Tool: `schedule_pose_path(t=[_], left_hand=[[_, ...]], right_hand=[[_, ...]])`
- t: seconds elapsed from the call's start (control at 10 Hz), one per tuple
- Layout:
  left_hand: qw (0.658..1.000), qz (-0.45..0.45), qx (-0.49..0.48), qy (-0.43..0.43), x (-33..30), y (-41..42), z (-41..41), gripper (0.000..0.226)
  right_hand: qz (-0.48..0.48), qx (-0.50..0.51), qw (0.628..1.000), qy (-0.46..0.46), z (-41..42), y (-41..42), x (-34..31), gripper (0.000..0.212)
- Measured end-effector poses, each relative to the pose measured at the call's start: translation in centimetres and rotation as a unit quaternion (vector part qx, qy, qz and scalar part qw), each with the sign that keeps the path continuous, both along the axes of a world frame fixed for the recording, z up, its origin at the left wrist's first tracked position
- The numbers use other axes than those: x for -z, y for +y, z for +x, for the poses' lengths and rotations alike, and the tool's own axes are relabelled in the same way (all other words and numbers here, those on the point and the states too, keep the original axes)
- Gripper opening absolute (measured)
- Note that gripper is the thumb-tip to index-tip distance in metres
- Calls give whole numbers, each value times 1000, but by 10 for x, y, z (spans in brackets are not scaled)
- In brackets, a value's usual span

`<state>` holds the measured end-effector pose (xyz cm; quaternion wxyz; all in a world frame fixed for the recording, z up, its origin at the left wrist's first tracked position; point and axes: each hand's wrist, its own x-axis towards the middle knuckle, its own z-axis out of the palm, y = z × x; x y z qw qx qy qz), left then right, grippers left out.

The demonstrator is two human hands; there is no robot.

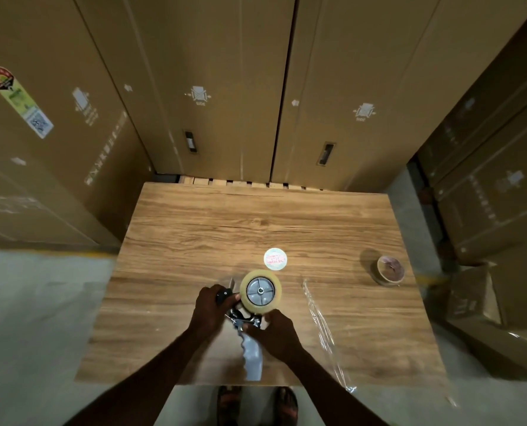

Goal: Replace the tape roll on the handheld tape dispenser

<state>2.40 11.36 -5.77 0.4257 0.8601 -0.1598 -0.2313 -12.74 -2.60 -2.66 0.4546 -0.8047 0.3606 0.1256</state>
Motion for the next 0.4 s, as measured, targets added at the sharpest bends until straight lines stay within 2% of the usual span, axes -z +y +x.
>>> schedule_pose_path(t=[0.2, 0.4], left_hand=[[1000, 23, -1, -8, 10, 3, 3, 41], [999, 25, -19, -11, 1, 2, 3, 38]], right_hand=[[-29, -38, 998, 29, -4, 2, -12, 68], [-189, -128, 973, 44, -8, -10, -19, 62]])
